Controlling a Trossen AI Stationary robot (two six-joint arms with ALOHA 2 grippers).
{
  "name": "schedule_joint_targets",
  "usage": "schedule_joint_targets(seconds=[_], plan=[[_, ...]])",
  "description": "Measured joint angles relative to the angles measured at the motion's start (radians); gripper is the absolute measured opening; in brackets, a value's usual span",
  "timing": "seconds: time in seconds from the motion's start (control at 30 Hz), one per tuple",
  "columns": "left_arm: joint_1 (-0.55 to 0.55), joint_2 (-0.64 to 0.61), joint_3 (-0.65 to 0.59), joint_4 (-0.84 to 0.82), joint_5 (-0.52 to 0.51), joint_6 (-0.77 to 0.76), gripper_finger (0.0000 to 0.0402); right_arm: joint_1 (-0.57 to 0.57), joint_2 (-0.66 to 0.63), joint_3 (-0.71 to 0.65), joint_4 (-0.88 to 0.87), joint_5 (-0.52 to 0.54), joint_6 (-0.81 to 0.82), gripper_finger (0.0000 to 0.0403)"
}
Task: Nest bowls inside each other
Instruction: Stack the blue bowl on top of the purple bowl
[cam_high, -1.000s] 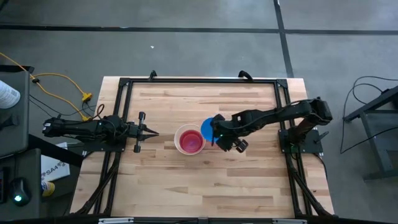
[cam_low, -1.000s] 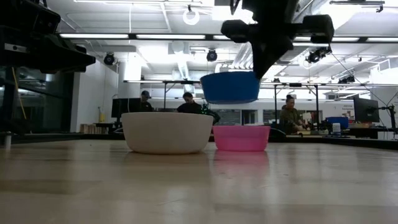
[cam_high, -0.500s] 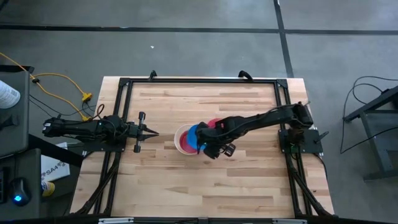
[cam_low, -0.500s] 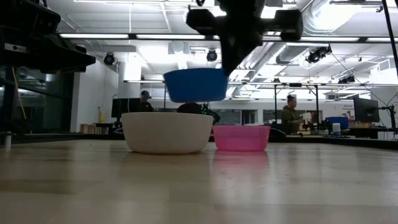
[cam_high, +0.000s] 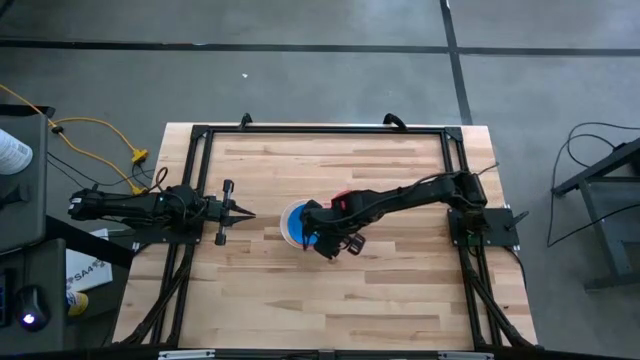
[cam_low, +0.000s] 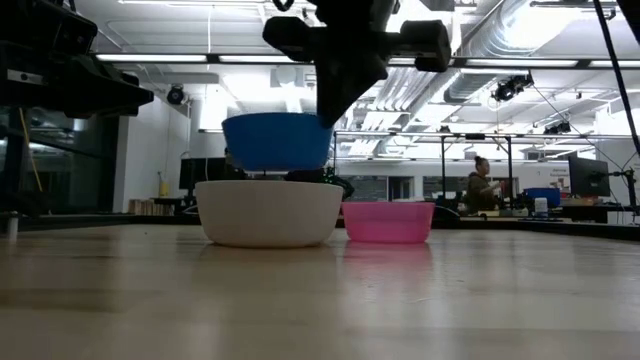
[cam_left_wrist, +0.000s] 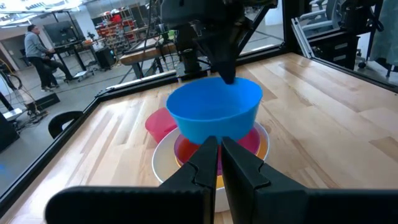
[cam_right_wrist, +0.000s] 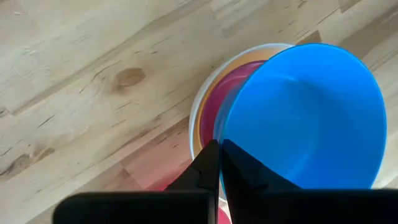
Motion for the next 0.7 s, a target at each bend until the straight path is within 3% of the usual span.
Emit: schedule_joint_targets(seconds=[0.27, 0.7], plan=[[0.000, 0.000, 0.000, 0.000, 0.000, 0.000, 0.0019, -0.002, 0.024, 0.000, 0.018, -0.043, 0.029, 0.0004], [0.000, 0.000, 0.000, 0.000, 0.000, 0.000, 0.0019, -0.021, 0.057, 0.001, 0.077, -0.020, 0.027, 0.0004]])
